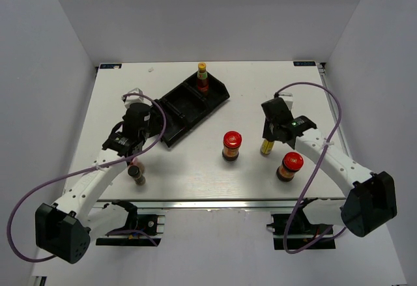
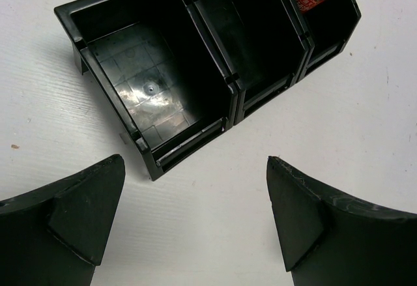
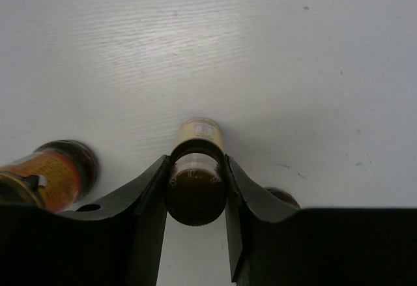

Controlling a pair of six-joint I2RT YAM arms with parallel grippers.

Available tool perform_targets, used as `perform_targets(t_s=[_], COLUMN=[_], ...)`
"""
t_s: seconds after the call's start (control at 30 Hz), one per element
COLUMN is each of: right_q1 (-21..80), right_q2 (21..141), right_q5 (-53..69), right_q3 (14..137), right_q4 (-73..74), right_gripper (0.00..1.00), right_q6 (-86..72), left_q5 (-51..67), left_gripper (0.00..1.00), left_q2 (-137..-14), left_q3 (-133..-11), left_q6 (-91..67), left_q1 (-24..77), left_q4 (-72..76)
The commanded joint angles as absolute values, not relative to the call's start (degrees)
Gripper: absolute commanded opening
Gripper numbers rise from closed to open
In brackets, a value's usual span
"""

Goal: Organize the condiment bottles

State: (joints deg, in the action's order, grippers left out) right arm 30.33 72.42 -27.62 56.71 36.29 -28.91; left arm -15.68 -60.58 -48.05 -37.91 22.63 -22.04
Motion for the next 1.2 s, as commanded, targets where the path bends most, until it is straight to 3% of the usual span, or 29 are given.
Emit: perform_targets(t_s=[0.0,0.3,0.8,1.17], right_q1=[30.06,30.76,31.82,32.08], right_q2=[73.47,82.43,113.27,119.7], right_q5=[-23.83,-12.66,-5.01,-5.98], right_q3=[62.66,77.58,113.27,113.46], right_q4=[28.14,16.79,21.53,12.83], right_gripper=[0.08,0.06,0.06,0.07], right_q6=[-24.35,-15.74,-9.05,-5.89], left_q5=[-16.0,-18.28,-19.6,-20.04], left_gripper=[0.98,0.98,0.98,0.98], left_q2=[-61.08,-65.74,-66.71,-67.59], left_q3=[-49.04,-52.03,-53.87,-53.53], left_q6=[-36.83,-34.98,-34.37,-33.58], left_q1=[22.68,22.67,22.5,22.5], left_q4=[-20.4,-20.57,-20.12,-19.25])
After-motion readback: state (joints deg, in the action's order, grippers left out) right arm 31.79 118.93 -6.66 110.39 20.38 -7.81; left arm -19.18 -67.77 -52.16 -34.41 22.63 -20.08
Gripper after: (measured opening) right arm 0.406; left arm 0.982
